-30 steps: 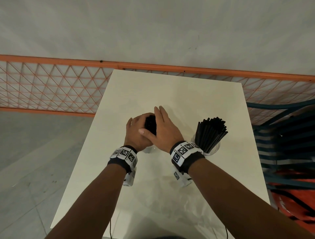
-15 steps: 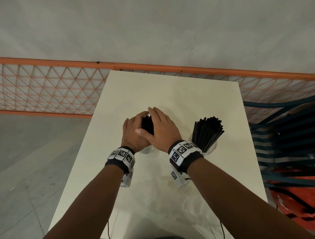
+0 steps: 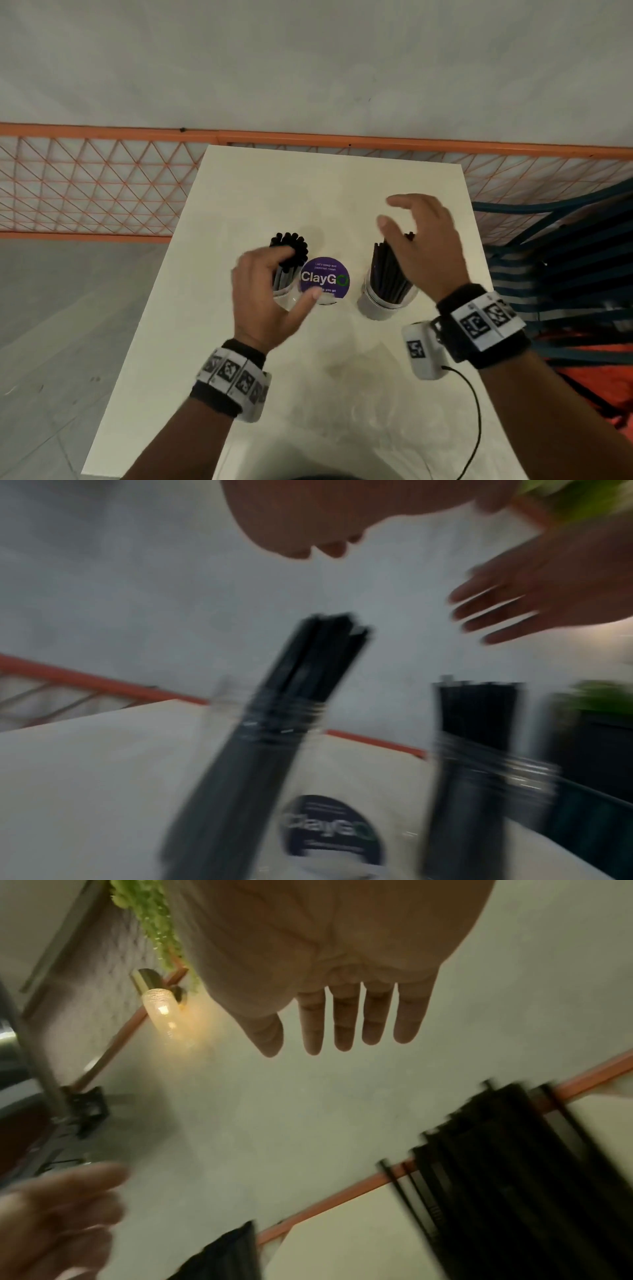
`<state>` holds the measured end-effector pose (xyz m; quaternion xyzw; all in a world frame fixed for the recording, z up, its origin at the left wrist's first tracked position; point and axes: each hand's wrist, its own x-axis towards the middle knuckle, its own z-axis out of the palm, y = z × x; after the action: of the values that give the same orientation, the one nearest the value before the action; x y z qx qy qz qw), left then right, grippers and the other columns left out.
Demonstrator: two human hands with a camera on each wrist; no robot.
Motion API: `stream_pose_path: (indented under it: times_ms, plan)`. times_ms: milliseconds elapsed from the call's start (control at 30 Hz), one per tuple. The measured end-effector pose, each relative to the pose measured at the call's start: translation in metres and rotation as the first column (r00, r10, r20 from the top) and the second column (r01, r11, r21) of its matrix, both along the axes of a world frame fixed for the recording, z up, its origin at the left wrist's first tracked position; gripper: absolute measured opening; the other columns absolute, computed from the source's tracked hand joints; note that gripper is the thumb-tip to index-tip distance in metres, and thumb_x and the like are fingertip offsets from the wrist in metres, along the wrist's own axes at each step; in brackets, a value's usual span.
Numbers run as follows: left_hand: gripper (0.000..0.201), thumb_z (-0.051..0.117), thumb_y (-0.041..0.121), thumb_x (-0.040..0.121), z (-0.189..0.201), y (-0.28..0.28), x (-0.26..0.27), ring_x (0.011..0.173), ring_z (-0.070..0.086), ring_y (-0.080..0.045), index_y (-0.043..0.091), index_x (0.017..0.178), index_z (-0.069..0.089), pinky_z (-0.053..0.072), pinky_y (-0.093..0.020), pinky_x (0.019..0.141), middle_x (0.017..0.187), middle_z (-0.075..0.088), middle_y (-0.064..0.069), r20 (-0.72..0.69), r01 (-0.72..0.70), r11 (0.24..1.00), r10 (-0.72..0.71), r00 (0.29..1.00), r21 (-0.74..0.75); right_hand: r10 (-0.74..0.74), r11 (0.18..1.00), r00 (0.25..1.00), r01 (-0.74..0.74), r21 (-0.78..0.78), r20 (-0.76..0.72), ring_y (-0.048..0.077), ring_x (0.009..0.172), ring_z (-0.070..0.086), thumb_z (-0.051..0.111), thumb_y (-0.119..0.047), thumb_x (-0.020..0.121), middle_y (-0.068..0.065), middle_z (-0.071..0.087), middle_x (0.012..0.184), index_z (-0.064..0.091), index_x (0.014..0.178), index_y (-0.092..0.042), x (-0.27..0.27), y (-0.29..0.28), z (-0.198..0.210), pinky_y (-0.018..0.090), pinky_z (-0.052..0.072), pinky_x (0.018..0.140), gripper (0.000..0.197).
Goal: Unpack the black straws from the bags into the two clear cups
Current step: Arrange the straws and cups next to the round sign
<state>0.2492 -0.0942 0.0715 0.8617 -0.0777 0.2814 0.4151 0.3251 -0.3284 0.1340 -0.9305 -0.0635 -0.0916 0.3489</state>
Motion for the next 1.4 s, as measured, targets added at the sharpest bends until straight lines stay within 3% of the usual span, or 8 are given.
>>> stream_pose_path:
  times_ms: [100,167,400,533,733,1000,1200,1400]
  plan:
    - [0.051,0.068,0.049,0.085,0.004,-0.043,-0.009,0.09,0.057,-0.01,0.012,0.12,0.06,0.053,-0.03,0.078,0.109,0.061,0.001,-0.168,0.332,0.94,-0.316,0.934,0.082,-0.094,0.993,0.986,0.102,0.053,-0.135,0.02,0.131,0.045,0.051,-0.046,0.096,0.0,0.049,0.142,0.051,0.136,-0.023,0.006,-0.034,-0.008,0.03,0.034,0.102,0.046]
    - [0.072,0.07,0.054,0.083,-0.001,-0.069,-0.002,0.108,0.057,-0.011,0.02,0.14,0.044,0.052,-0.032,0.092,0.127,0.056,0.0,-0.434,0.432,0.902,-0.383,0.815,0.016,-0.12,0.99,0.96,0.135,0.041,-0.253,0.022,0.134,0.044,0.046,-0.048,0.098,0.005,0.044,0.148,0.044,0.143,-0.022,0.006,-0.045,-0.019,0.034,0.034,0.105,0.052]
    - [0.129,0.073,0.075,0.06,-0.038,-0.129,0.051,0.143,0.033,-0.032,0.012,0.155,0.012,0.033,-0.05,0.115,0.156,0.037,-0.011,-0.703,0.205,0.979,-0.138,0.697,0.011,-0.072,0.985,0.903,0.131,0.114,-0.423,0.022,0.14,0.039,0.038,-0.05,0.1,0.005,0.028,0.159,0.023,0.154,-0.022,-0.008,-0.053,-0.068,0.03,0.029,0.109,0.063]
    - [0.114,0.06,0.085,0.049,-0.061,-0.144,0.071,0.129,0.049,-0.035,0.028,0.144,0.033,0.041,-0.055,0.107,0.138,0.055,0.005,-0.679,0.235,0.964,-0.089,0.729,0.126,-0.025,0.973,0.906,0.12,0.199,-0.423,0.022,0.139,0.04,0.038,-0.053,0.098,0.006,0.038,0.154,0.024,0.152,-0.023,-0.014,-0.047,-0.08,0.034,0.031,0.113,0.063]
    - [0.07,0.069,0.044,0.073,-0.043,-0.157,0.075,0.124,0.054,-0.032,0.016,0.134,0.048,0.045,-0.051,0.104,0.125,0.063,-0.006,-0.57,0.228,0.971,-0.15,0.808,0.067,0.018,0.959,0.914,0.099,0.266,-0.404,0.014,0.117,0.052,0.038,-0.034,0.104,0.002,0.054,0.137,0.034,0.145,-0.02,-0.014,-0.04,-0.074,0.026,0.037,0.096,0.044]
    - [0.082,0.061,0.071,0.071,-0.044,-0.149,0.08,0.151,0.018,-0.025,0.034,0.14,0.038,0.009,-0.055,0.121,0.142,0.054,0.013,-0.628,0.377,0.884,-0.131,0.767,0.277,-0.104,0.977,0.952,0.151,0.147,-0.289,0.016,0.137,0.042,0.048,-0.06,0.092,0.0,0.036,0.154,0.027,0.151,-0.024,-0.014,-0.053,-0.073,0.039,0.04,0.108,0.072]
    - [0.108,0.046,0.094,0.055,-0.058,-0.145,0.079,0.151,0.019,-0.028,0.036,0.145,0.034,0.013,-0.061,0.119,0.153,0.043,0.008,-0.611,0.395,0.831,-0.086,0.787,0.392,0.089,0.993,0.99,-0.096,-0.063,-0.111,0.018,0.144,0.029,0.042,-0.052,0.098,0.0,0.03,0.159,0.033,0.15,-0.024,0.002,-0.047,-0.055,0.033,0.03,0.111,0.06]
    - [0.077,0.067,0.063,0.071,-0.039,-0.152,0.079,0.152,0.011,-0.027,0.036,0.138,0.041,0.005,-0.062,0.12,0.15,0.042,0.009,-0.673,0.426,0.854,-0.128,0.729,0.299,0.081,0.989,0.97,-0.107,-0.103,-0.23,0.019,0.139,0.039,0.039,-0.056,0.097,0.001,0.042,0.152,0.04,0.146,-0.018,-0.003,-0.046,-0.073,0.039,0.037,0.112,0.062]
